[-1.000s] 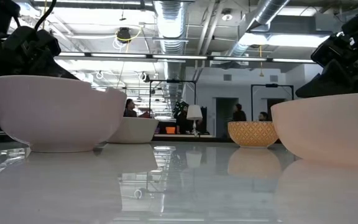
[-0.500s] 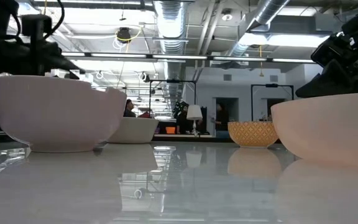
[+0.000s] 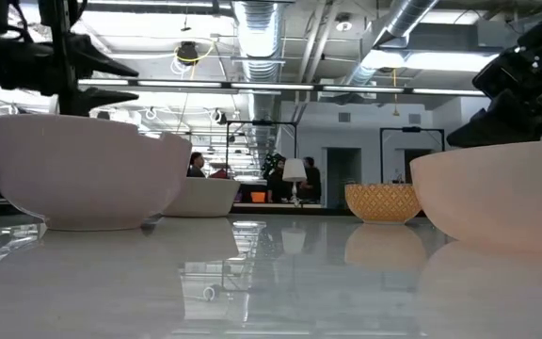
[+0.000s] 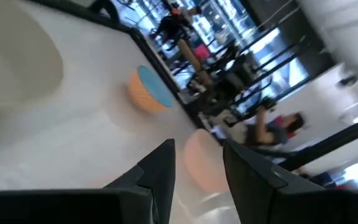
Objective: Nest bowls inside each other
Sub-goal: Stack the pink bowl on top of the white bowl
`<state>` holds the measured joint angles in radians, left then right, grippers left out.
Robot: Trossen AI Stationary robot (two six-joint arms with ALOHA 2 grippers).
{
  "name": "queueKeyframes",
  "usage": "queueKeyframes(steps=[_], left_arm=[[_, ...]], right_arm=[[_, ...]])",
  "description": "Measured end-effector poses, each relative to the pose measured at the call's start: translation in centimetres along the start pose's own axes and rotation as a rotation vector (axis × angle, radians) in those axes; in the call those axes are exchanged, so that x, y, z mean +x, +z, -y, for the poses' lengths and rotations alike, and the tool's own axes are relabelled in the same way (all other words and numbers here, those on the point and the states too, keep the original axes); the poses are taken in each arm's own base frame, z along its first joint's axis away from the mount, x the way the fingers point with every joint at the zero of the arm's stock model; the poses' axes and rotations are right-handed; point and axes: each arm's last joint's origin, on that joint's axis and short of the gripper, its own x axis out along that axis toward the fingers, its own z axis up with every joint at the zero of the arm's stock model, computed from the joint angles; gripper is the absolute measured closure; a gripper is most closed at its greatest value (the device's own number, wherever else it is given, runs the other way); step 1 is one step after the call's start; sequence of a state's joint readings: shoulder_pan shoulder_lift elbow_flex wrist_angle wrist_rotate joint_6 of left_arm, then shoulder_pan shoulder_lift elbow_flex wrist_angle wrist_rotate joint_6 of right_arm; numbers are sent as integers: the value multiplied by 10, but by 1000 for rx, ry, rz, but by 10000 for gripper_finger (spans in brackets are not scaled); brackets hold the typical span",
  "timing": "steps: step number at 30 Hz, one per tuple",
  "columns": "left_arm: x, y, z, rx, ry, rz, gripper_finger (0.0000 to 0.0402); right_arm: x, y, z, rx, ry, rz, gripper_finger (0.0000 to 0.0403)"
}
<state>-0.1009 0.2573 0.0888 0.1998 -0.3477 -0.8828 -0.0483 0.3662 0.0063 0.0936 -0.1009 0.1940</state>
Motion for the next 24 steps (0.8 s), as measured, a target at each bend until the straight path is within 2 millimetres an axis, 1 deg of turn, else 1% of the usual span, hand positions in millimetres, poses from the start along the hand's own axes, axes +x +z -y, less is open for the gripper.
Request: queueKeyframes(steps=[1, 3, 4, 6, 7, 8, 10, 14, 16, 18, 22, 24], left_arm=[[0, 5, 4, 39, 17, -6, 278], [-2, 16, 14, 129, 66, -24, 278], [-4, 23, 19, 172, 100, -32, 278], [-8, 37, 27, 248, 188, -52, 278], [-11, 43, 31, 289, 238, -63, 278], [-13, 49, 34, 330, 285, -76, 278], [-17, 59, 40, 411, 360, -90, 278], [-21, 75, 47, 521, 449, -94, 278], [-21, 79, 47, 549, 477, -89, 278], [-21, 81, 45, 563, 498, -89, 278], [-20, 85, 39, 561, 542, -101, 278], [-19, 87, 36, 557, 554, -109, 278]], right_arm=[[0, 2, 0, -2, 3, 16, 359], [-1, 11, -2, 14, 4, 115, 359], [-2, 18, -2, 62, -18, 188, 359], [-3, 31, -1, 193, -102, 274, 360], [-4, 41, -2, 233, -114, 307, 360], [-5, 50, -4, 242, -106, 323, 362], [-5, 67, -10, 236, -72, 291, 366], [1, 100, -23, 237, -79, 115, 374], [5, 119, -31, 254, -88, -2, 374], [9, 133, -37, 308, -113, -130, 370], [19, 150, -46, 415, -216, -388, 355], [23, 150, -46, 445, -298, -534, 347]])
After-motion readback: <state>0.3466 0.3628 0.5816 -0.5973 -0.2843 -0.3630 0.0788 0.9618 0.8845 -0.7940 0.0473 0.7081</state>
